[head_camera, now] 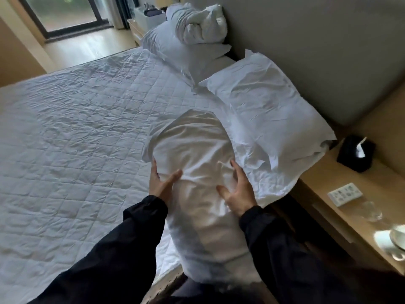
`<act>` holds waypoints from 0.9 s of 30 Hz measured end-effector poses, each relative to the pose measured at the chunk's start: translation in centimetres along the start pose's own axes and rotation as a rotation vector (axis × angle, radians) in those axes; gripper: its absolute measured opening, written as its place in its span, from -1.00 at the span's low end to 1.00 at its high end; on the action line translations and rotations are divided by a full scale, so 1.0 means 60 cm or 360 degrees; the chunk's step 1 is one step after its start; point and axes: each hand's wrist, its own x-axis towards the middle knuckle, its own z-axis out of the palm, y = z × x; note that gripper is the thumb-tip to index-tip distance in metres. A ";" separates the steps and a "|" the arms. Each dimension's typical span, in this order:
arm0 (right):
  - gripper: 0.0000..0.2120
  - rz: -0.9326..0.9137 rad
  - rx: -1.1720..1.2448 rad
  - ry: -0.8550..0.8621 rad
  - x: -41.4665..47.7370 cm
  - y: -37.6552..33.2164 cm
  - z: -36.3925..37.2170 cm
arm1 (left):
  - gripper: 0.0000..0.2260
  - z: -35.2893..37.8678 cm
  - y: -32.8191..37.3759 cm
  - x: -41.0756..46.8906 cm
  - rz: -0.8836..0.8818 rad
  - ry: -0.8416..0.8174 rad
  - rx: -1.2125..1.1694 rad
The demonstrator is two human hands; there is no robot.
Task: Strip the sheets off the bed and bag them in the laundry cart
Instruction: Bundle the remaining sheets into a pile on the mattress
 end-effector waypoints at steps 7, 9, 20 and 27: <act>-0.22 -0.0077 -0.0111 -0.0251 0.276 -0.010 -0.046 | 0.06 0.101 0.037 0.172 0.0031 0.0232 -0.0033; -0.23 -0.0087 -0.0132 -0.0342 0.353 -0.001 -0.045 | 0.05 0.121 0.035 0.224 0.0027 0.0314 -0.0064; -0.25 -0.0048 -0.0227 -0.0769 0.595 0.164 0.059 | -0.21 0.153 -0.129 0.422 -0.0140 0.0583 0.0074; -0.27 0.0178 -0.0021 -0.0972 0.627 0.284 0.121 | -0.16 0.123 -0.243 0.439 -0.0190 0.0607 0.0555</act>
